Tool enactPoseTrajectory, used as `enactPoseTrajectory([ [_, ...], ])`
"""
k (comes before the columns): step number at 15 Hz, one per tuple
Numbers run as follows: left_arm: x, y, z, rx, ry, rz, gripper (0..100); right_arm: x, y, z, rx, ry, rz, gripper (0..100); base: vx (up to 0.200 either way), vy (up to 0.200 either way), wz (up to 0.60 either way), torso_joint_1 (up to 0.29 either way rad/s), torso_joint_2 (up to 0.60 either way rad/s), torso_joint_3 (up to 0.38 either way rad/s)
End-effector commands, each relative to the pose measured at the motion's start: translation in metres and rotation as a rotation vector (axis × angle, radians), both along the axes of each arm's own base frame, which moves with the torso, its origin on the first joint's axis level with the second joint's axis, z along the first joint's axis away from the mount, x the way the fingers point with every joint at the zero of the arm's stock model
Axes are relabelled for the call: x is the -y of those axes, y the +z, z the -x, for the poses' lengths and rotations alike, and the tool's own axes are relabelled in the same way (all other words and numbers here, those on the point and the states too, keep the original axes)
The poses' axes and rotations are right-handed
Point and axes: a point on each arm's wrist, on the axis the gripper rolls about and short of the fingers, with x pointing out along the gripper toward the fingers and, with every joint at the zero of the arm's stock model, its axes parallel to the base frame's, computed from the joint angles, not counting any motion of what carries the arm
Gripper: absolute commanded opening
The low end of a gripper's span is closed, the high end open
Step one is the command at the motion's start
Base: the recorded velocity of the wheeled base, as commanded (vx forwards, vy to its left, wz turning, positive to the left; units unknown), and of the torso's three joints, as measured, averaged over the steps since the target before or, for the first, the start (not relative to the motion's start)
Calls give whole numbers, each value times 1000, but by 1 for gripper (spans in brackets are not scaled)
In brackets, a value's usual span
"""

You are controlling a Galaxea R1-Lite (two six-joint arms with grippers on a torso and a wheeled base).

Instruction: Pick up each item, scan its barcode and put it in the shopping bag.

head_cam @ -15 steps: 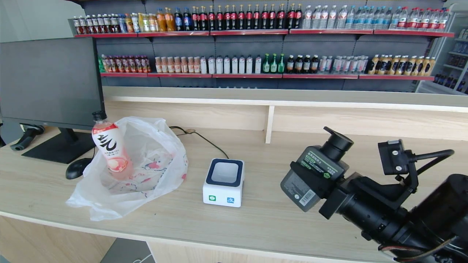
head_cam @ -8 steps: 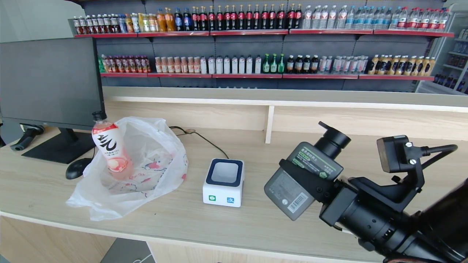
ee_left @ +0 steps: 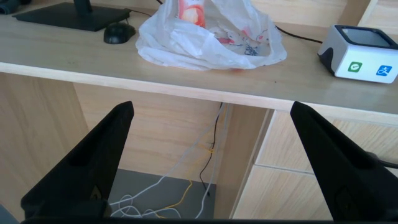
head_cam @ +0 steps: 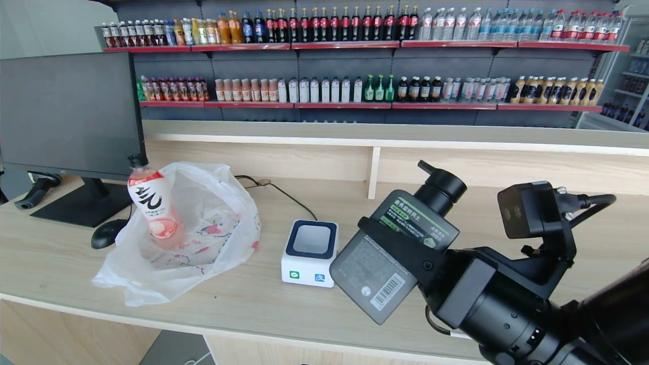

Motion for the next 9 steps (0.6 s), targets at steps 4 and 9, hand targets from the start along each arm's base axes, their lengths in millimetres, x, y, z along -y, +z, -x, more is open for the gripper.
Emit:
enactPoseTrajectory([
  [4, 0, 0, 0, 0, 0, 0, 100, -37, 12, -13, 28, 45, -68, 0, 0, 0, 0, 0, 0, 0],
  [9, 0, 0, 0, 0, 0, 0, 100, -42, 22, -12, 51, 58, -104, 0, 0, 0, 0, 0, 0, 0],
])
